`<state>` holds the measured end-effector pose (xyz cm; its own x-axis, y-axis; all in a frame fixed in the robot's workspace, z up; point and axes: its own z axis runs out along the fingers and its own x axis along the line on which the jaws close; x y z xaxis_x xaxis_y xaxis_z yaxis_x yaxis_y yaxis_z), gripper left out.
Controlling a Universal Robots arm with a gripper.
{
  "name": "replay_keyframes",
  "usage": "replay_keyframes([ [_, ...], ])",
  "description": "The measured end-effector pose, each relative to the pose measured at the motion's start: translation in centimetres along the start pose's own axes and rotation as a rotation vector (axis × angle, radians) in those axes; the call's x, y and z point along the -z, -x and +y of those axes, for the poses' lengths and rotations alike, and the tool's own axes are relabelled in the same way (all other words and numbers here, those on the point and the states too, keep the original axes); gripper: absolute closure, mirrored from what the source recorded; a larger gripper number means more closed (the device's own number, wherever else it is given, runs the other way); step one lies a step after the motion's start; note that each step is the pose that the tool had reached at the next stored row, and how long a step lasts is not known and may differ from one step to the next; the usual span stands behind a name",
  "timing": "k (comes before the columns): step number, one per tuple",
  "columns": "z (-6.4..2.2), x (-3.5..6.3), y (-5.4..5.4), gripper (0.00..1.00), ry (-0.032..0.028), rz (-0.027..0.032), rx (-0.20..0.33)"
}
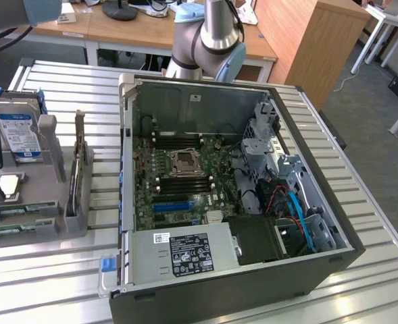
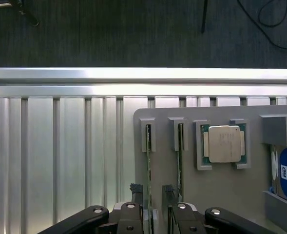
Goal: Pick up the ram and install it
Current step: 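Pick up the ram and move it above insertion slot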
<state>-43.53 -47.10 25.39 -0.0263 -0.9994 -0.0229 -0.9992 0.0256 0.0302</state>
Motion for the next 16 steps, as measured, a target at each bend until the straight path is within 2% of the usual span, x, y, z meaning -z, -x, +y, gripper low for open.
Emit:
replay_keyframes([
  [16, -0.06, -1.97, -0.1, 0.7, 0.0, 0.0, 0.0],
])
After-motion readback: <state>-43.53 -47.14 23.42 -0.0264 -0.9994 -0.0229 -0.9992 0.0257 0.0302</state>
